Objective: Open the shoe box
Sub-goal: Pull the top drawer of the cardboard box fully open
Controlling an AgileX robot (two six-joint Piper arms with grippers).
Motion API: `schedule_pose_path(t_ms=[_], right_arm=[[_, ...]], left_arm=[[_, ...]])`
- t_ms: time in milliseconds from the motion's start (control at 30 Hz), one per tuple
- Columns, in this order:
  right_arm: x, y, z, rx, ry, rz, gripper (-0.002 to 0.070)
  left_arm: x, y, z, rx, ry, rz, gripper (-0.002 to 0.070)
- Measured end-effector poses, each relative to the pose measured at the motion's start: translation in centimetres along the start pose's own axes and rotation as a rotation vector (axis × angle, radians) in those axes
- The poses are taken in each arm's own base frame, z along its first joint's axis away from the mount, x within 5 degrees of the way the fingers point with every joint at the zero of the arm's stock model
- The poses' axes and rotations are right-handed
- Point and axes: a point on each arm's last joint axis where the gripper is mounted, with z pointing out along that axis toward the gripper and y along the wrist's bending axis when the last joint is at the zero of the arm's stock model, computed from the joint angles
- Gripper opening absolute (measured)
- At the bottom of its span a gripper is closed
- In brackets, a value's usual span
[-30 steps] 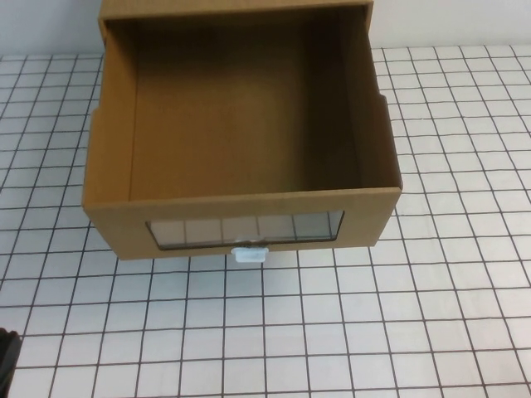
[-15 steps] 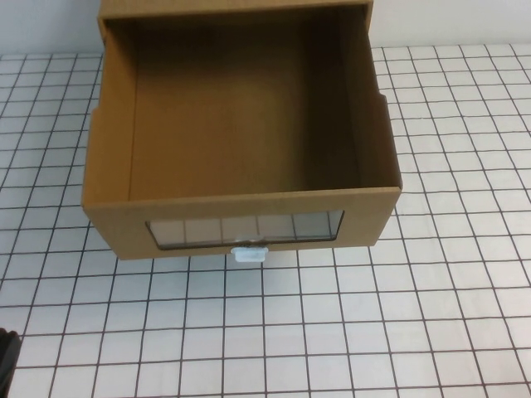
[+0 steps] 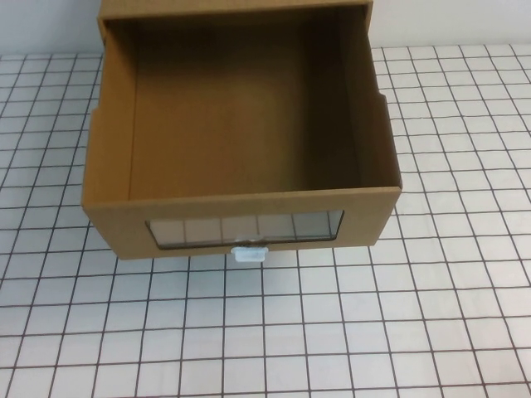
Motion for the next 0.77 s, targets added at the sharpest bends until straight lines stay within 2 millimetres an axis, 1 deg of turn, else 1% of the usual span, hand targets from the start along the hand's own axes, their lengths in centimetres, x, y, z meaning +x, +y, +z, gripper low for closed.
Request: schedule_pose_path(t_ms=[300,767], right_arm=[[0.0,0.0,0.0,0.0,0.0,0.0,-0.0013],[0.0,0.0,0.0,0.0,-0.002,0.0,-0.0013]], left_arm=[[1.9,-0.1,-0.2,0.0,0.214,-0.03,-0.0004],[2.1,-0.1,-0.3,0.001,0.23,-0.034,-0.0004]])
